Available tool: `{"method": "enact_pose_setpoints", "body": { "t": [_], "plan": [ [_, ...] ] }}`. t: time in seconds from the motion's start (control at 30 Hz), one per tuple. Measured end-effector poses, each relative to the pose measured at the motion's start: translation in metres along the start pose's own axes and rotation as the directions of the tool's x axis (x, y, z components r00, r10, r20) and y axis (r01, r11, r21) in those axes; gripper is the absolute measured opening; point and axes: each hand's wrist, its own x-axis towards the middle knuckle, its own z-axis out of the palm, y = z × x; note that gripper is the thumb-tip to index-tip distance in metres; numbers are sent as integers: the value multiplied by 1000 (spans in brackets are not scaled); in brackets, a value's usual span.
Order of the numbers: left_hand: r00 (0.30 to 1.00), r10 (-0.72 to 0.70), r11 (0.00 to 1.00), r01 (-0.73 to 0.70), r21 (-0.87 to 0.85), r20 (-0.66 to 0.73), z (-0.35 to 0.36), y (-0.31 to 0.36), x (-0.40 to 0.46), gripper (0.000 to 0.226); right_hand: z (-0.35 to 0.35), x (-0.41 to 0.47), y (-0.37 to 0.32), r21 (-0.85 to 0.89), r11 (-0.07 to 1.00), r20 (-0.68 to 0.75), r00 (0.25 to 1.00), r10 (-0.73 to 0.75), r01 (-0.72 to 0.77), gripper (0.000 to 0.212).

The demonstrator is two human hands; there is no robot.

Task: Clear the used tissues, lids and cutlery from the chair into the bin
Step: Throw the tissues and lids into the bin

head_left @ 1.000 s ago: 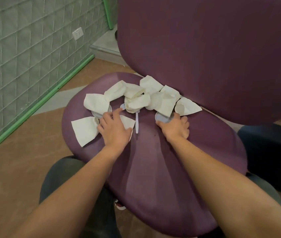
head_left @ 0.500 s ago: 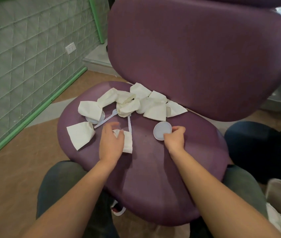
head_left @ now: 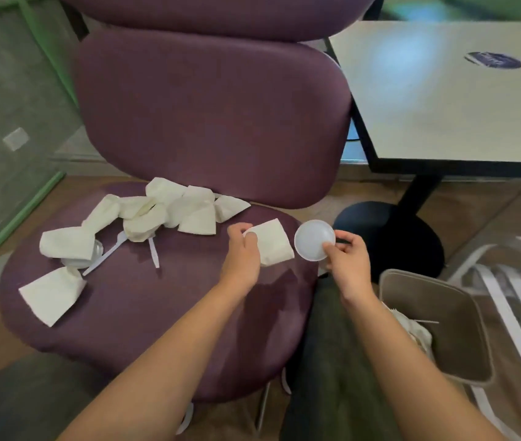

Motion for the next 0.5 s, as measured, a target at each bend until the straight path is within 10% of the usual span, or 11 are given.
{"method": "enact_pose_setpoints", "body": {
  "t": [0.5],
  "plan": [
    [878,70,996,-85,11,473,154,33,-35,50,-167,-1,55,34,980,-346,918,194,-194,31]
  ]
}}
